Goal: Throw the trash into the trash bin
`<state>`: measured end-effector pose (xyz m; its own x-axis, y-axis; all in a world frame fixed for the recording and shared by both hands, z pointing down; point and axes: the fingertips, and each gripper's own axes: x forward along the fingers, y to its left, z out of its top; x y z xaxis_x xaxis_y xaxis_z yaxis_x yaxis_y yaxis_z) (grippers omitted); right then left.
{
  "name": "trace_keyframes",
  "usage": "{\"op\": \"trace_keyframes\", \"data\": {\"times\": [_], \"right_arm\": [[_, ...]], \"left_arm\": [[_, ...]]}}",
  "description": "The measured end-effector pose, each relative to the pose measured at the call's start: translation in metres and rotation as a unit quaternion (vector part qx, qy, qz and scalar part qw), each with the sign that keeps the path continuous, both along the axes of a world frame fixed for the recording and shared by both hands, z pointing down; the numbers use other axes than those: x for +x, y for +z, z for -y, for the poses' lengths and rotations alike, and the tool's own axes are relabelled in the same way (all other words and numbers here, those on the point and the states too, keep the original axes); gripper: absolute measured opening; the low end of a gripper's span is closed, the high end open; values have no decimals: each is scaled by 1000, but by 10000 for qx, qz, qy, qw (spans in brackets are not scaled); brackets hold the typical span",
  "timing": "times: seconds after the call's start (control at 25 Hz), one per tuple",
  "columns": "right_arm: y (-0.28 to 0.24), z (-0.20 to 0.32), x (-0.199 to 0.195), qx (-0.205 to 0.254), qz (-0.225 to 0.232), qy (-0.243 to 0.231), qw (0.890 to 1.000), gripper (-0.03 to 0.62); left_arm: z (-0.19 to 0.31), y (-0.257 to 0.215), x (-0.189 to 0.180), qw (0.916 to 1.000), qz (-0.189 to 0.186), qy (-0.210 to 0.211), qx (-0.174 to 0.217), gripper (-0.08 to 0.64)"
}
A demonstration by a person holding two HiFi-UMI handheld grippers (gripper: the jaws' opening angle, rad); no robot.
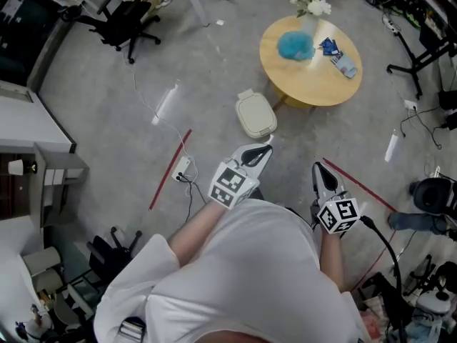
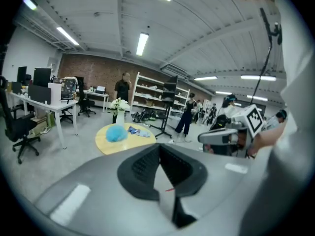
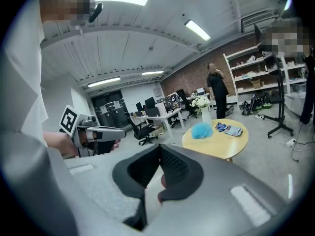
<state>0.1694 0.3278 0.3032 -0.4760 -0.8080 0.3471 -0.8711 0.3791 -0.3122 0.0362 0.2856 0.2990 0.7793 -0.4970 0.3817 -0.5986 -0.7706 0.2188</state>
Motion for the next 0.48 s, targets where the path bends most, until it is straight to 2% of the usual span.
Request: {"op": "trace_keyframes", "data": {"times": [0.24, 0.48], "right_arm": [[1, 32, -22, 11, -109, 97, 9999, 0], [2, 56, -37, 47, -308, 161, 9994, 0]], "left_arm": [[31, 12, -24, 9998, 25, 177, -14, 6], [59, 8, -32, 9993, -23, 371, 43, 6]]}}
